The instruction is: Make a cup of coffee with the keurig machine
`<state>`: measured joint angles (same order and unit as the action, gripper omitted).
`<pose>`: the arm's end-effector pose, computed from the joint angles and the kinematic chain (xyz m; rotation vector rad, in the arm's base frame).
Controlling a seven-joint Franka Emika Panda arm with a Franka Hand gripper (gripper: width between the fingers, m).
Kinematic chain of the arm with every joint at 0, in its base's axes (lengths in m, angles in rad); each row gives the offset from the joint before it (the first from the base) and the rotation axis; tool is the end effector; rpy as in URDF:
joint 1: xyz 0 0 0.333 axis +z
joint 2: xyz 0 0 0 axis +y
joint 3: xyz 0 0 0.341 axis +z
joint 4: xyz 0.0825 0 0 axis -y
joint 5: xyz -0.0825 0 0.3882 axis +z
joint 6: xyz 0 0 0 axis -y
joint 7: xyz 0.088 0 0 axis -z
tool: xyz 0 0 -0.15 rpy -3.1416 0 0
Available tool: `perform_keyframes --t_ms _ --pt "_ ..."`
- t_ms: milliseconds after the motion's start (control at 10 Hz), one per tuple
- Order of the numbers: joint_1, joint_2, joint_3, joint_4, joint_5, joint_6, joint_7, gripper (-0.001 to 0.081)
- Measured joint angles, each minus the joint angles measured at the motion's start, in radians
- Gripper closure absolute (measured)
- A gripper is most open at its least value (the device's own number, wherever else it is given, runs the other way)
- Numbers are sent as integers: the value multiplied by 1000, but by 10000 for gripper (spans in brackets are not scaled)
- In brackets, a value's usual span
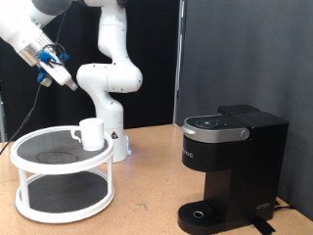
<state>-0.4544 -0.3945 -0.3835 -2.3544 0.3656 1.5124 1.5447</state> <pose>0.2747 -0.2310 0.4424 -0.9948 2.5167 0.8793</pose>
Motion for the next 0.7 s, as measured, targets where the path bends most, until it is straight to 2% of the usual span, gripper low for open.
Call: perform_keyframes --t_ms 300,700 --pt "0 1 1 -17 -31 23 -32 806" --pt "0 3 2 -123 -43 215 -67 806"
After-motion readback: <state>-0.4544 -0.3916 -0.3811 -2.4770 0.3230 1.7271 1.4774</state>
